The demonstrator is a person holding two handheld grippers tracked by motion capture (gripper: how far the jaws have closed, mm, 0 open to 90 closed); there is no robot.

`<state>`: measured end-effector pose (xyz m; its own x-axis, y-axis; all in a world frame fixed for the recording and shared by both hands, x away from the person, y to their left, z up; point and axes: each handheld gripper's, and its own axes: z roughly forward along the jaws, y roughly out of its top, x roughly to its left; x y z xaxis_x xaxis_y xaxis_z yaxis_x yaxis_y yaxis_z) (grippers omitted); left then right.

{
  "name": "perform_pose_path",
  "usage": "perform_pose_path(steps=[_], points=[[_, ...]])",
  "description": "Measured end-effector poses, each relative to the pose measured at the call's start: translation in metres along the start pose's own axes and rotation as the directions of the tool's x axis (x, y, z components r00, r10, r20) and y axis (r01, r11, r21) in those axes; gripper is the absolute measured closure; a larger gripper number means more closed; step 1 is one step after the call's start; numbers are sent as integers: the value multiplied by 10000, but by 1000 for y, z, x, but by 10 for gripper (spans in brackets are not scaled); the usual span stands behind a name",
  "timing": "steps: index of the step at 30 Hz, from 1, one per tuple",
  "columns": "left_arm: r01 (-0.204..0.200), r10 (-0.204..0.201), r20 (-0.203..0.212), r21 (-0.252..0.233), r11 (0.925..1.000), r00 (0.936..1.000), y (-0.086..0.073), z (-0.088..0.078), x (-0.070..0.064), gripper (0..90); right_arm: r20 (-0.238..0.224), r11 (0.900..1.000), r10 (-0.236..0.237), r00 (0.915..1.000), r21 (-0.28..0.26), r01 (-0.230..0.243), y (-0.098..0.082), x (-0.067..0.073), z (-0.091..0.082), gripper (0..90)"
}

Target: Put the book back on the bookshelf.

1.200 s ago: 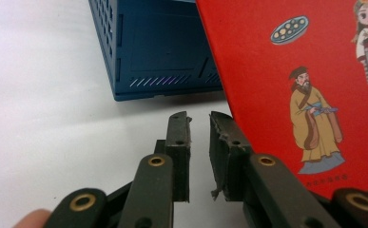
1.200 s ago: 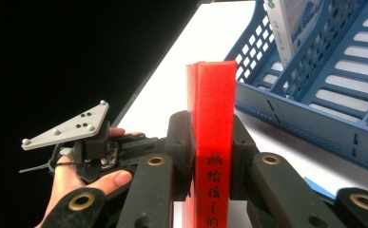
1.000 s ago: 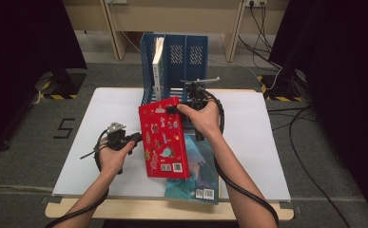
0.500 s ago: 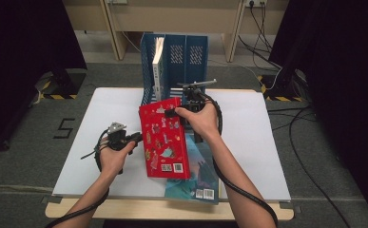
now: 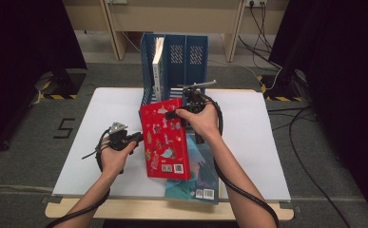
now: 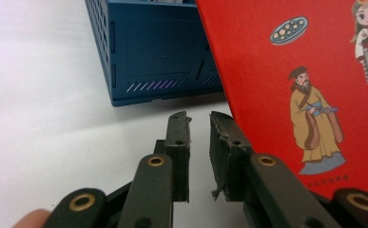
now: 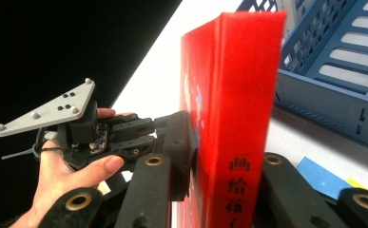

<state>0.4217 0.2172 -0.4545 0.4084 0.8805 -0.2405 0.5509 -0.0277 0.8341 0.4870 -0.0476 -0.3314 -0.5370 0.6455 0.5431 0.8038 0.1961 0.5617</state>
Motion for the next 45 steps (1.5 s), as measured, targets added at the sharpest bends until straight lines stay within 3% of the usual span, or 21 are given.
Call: perform_pose_path(steps=[13, 14, 18, 20, 21, 23, 25, 26, 28, 29, 30, 33, 34, 35, 40, 45], points=[[-39, 38, -93, -141, 9999, 9999, 0, -3, 2, 704, -213, 9993, 279, 9994, -251, -284, -2, -1, -1, 795], [90, -96, -149, -417, 9991, 9998, 1, -7, 4, 684, -211, 9990, 304, 9993, -322, -311, -2, 0, 0, 796], [-57, 4, -605, -872, 9962, 9982, 7, -19, 8, 642, -240, 9972, 321, 9992, -674, -337, -1, 2, 1, 796], [-147, 36, -825, -1343, 9908, 9966, 14, -32, 7, 601, -95, 9922, 205, 9997, -1230, -215, 3, 8, 1, 793], [-147, 36, -825, -1343, 9908, 9966, 14, -32, 7, 581, 7, 9899, 165, 9999, -1408, -163, 5, 10, 1, 793], [-302, 184, -768, -1554, 9874, 9969, 20, -39, 2, 530, 165, 9847, 99, 9998, -1739, -68, 8, 14, 3, 790], [-525, 437, -500, -1906, 9803, 9978, 26, -47, -11, 476, 212, 9794, 22, 9998, -2021, 22, 11, 17, 6, 789], [-525, 437, -500, -1906, 9803, 9978, 26, -47, -11, 452, 205, 9770, 27, 9998, -2131, 18, 12, 19, 7, 788], [-911, 903, -132, -2062, 9743, 9958, 31, -53, -30, 409, 183, 9731, -3, 9998, -2305, 46, 14, 22, 11, 788], [-911, 903, -132, -2062, 9743, 9958, 31, -53, -30, 385, 183, 9731, -3, 9998, -2305, 46, 14, 22, 11, 788], [-1366, 1397, 16, -1999, 9703, 9902, 32, -54, -43, 359, 187, 9700, -50, 9998, -2429, 94, 16, 25, 16, 788], [-1743, 1838, 299, -1994, 9643, 9825, 33, -52, -60, 322, 317, 9663, -205, 9993, -2559, 279, 18, 29, 23, 788], [-1743, 1838, 299, -1994, 9643, 9825, 33, -52, -60, 314, 367, 9651, -236, 9990, -2597, 323, 18, 31, 25, 787], [-2016, 2116, 324, -1925, 9604, 9768, 32, -50, -67, 310, 389, 9640, -274, 9989, -2633, 367, 18, 32, 26, 787], [-2176, 2296, 469, -1823, 9589, 9722, 30, -44, -76, 287, 641, 9596, -407, 9971, -2755, 569, 18, 35, 32, 787], [-2197, 2317, 473, -1819, 9585, 9716, 29, -42, -80, 279, 807, 9560, -396, 9960, -2869, 613, 18, 37, 34, 789]])
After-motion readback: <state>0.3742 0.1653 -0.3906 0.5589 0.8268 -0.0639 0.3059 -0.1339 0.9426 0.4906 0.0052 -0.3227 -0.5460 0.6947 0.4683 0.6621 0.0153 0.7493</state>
